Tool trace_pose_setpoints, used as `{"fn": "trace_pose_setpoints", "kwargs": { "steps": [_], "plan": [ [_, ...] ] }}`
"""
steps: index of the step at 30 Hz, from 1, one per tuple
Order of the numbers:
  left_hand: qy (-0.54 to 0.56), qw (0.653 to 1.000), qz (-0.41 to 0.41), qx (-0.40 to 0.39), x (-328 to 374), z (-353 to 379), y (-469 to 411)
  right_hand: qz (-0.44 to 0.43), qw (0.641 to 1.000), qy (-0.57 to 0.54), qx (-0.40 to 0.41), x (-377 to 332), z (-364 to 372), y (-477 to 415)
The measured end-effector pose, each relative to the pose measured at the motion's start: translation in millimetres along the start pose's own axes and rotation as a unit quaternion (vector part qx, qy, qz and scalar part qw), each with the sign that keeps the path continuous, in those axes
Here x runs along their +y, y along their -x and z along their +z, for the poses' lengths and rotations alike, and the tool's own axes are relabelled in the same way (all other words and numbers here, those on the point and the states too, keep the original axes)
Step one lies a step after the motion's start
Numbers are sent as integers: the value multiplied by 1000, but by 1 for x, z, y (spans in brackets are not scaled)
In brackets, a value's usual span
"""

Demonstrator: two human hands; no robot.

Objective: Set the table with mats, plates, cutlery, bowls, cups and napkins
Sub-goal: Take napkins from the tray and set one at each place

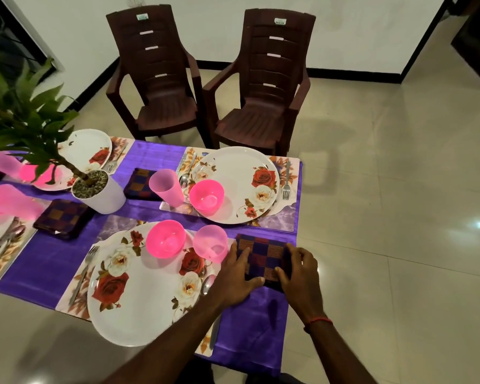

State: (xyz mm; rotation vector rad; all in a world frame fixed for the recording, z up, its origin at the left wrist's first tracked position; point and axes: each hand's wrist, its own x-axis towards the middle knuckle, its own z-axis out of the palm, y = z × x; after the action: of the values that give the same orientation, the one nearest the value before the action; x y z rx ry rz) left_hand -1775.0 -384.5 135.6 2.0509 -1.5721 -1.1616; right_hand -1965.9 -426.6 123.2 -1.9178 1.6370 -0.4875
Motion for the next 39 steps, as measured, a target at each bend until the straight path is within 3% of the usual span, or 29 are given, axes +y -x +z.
{"fn": "trace_pose_setpoints", "kwargs": {
  "steps": [6,12,17,26,32,39],
  "plan": [
    [-93,995,33,-3,23,-8,23,-74,995,47,37,-11,6,10],
    [-109,992,66,-3,27,-20,51,-121,989,64,60,-23,10,15],
    [-117,987,104,-19,23,-35,73,-130,985,66,96,-38,4,26],
    [-89,958,274,10,19,-105,86,-80,977,96,173,-100,5,35],
    [-96,931,344,67,-26,-164,89,-66,963,124,230,-157,13,50],
    [-125,937,313,88,-112,-214,95,-103,950,96,280,-203,50,83]
  ]
}}
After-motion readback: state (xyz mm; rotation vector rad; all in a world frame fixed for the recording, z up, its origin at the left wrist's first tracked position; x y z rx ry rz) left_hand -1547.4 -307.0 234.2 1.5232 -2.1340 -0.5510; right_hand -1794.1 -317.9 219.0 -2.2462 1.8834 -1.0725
